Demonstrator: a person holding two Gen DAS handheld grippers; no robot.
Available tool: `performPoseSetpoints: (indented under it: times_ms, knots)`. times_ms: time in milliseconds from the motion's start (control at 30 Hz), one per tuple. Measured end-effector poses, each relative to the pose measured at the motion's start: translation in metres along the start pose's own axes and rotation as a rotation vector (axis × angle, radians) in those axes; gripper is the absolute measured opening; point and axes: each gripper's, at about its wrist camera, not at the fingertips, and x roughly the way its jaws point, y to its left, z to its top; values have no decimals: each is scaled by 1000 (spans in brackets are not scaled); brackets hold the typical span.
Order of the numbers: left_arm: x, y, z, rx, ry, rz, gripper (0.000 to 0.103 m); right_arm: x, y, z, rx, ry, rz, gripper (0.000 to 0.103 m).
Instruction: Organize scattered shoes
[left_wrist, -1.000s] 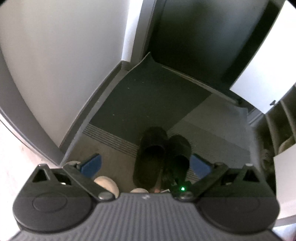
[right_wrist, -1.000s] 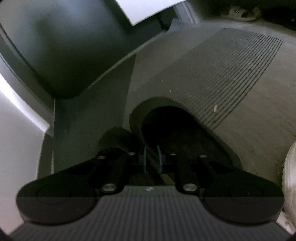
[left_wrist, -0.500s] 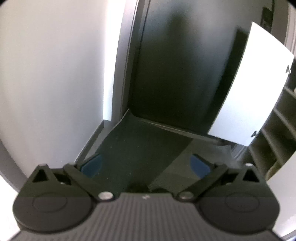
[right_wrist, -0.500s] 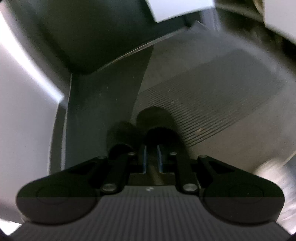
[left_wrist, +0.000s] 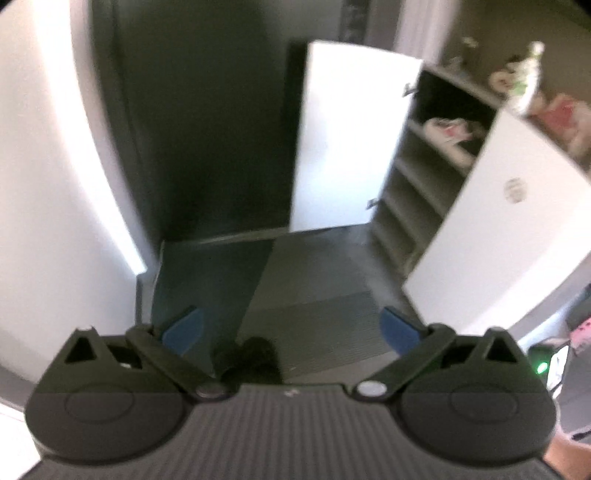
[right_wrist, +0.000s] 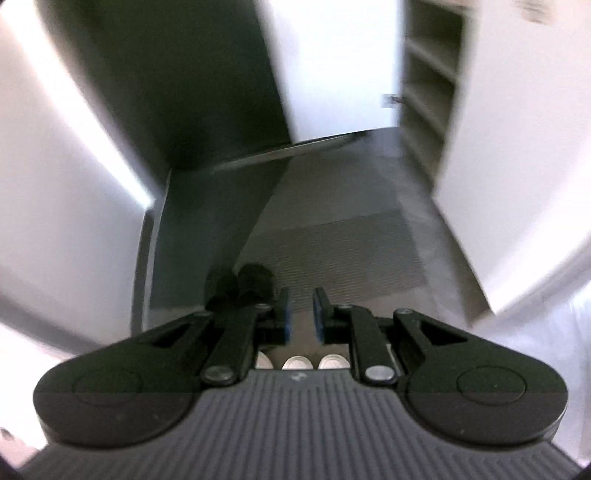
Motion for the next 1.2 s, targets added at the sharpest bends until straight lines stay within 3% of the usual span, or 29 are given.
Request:
performPoseSetpoints:
  times_ms: [100, 233, 300, 400, 467, 600, 767, 900, 1067, 1200]
  knots:
    - [-29, -45, 36, -83, 6, -39, 103, -37, -32, 21, -25, -33, -14, 17]
    - [-41, -80, 70, -258, -17, -89, 103, -90, -79, 48, 72, -32, 40, 17]
    - [-41, -92, 81, -256, -40, -127, 103, -112, -84, 58, 71, -66, 61, 17]
    - [-39, -106, 94, -239, -34, -84, 103, -142, -85, 65, 70, -102, 82, 17]
    - [-36, -111, 102, -245, -17, -100, 103, -149, -85, 64, 68, -113, 77, 17]
    - [-21, -122, 120, -242, 17, -137, 103, -166, -89, 57, 167, -107, 87, 17]
    - [18, -126, 150, -245, 46, -152, 103, -177, -91, 63, 189, -117, 70, 17]
    - [62, -121, 182, -229, 53, -174, 103, -156, -99, 96, 139, -95, 35, 17]
    - [145, -129, 236, -61, 45, -193, 103, -125, -108, 144, 122, -101, -22, 17]
    - [218, -136, 292, 110, -86, -337, 103, -83, -112, 198, 111, -179, -35, 17]
